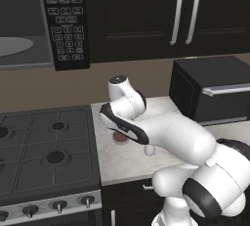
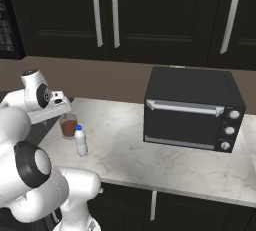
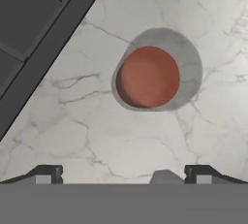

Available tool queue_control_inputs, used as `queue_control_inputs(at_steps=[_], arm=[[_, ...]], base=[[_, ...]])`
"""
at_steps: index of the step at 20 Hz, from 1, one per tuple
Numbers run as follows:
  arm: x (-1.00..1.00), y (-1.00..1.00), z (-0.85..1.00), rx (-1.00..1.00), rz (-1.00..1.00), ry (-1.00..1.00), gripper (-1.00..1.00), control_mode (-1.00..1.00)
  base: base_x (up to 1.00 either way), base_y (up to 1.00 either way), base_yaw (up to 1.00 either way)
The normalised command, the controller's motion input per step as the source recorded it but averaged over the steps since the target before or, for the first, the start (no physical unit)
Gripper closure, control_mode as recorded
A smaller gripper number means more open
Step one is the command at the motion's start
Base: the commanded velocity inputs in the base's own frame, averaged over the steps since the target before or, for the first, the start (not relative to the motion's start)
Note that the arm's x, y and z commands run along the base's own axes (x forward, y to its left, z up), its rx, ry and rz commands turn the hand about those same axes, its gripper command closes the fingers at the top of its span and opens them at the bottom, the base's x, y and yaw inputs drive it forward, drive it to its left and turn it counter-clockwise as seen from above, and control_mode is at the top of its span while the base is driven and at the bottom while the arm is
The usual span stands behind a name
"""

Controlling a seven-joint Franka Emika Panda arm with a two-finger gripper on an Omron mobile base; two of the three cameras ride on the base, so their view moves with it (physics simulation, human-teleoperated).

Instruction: Place the microwavable item in the microwave. Then, close the microwave door and press the start button.

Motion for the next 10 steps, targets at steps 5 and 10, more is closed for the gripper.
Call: queue_control_inputs(at_steps=[5,10], arm=[[0.41,0.0,-0.35,0.0,0.04,0.15,-1.0,-1.0],[0.16,0.0,-0.32,0.0,0.05,0.11,-1.0,-1.0]], base=[[0.0,0.0,0.0],[0.0,0.0,0.0]])
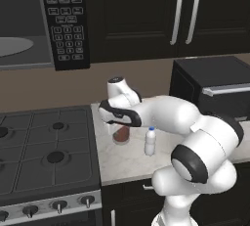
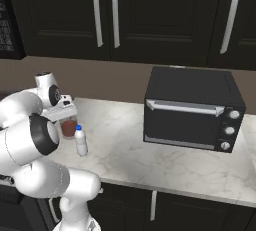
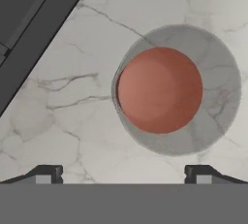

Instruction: Place the microwavable item in the microwave. Then, close the microwave door and press the start button.

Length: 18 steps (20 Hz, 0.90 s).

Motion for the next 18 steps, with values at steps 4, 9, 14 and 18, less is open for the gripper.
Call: queue_control_inputs(at_steps=[4,9,14,18], arm=[[0.06,0.0,-0.24,0.0,0.05,0.07,-1.0,-1.0],[0.03,0.0,-0.19,0.0,0.05,0.05,-1.0,-1.0],[0.01,0.0,-0.19,0.0,0.06,0.03,-1.0,-1.0],[0.01,0.0,0.05,0.0,0.05,0.0,-1.0,-1.0]], base=[[0.0,0.0,0.0],[0.0,0.0,0.0],[0.0,0.0,0.0],[0.0,0.0,0.0]])
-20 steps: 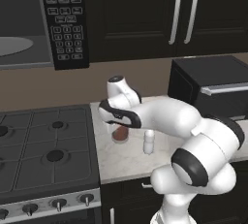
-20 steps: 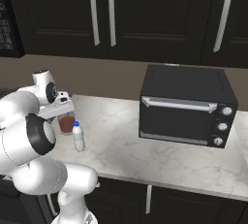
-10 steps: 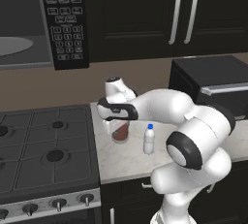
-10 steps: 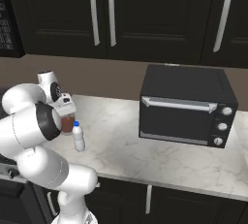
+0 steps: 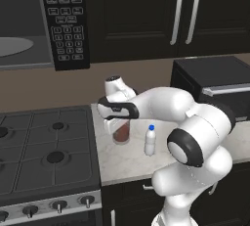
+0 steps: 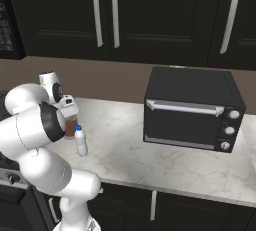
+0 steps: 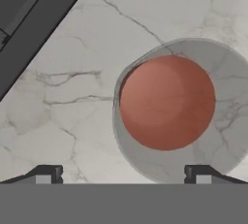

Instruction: Place the microwavable item in the microwave. Then, close the microwave door and press the start button.

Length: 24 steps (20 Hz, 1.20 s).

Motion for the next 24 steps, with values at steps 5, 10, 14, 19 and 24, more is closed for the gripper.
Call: queue_control_inputs(at_steps=[5,10,14,19,24], arm=[[0.28,0.0,0.11,0.0,0.06,0.0,-1.0,-1.0],[0.56,0.09,-0.06,0.0,0.09,0.04,-1.0,-1.0],[0.33,0.1,-0.33,0.0,0.09,0.08,-1.0,-1.0],[-0.05,0.08,-0.27,0.0,0.06,0.01,-1.0,-1.0],[-0.03,0.08,-0.27,-0.01,0.02,0.0,-1.0,-1.0]], base=[[0.0,0.0,0.0],[0.0,0.0,0.0],[0.0,0.0,0.0],[0.0,0.0,0.0],[0.0,0.0,0.0]])
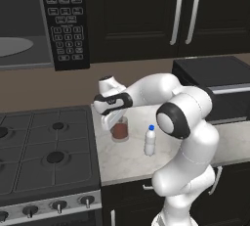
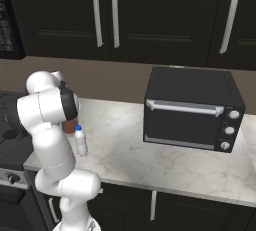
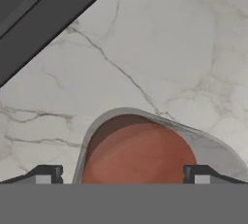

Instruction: Place the microwavable item in the microwave. Then, close the microwave door and press the start button.

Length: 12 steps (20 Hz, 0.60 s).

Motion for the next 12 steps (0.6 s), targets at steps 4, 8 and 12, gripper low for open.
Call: queue_control_inputs(at_steps=[4,8,12], arm=[[-0.05,0.04,-0.42,-0.01,0.0,0.06,-1.0,-1.0],[-0.36,0.0,-0.52,0.0,0.0,0.03,1.0,-1.0],[-0.51,0.0,-0.51,0.0,0.0,0.0,1.0,-1.0]], base=[[0.0,0.0,0.0],[0.0,0.0,0.0],[0.0,0.0,0.0]])
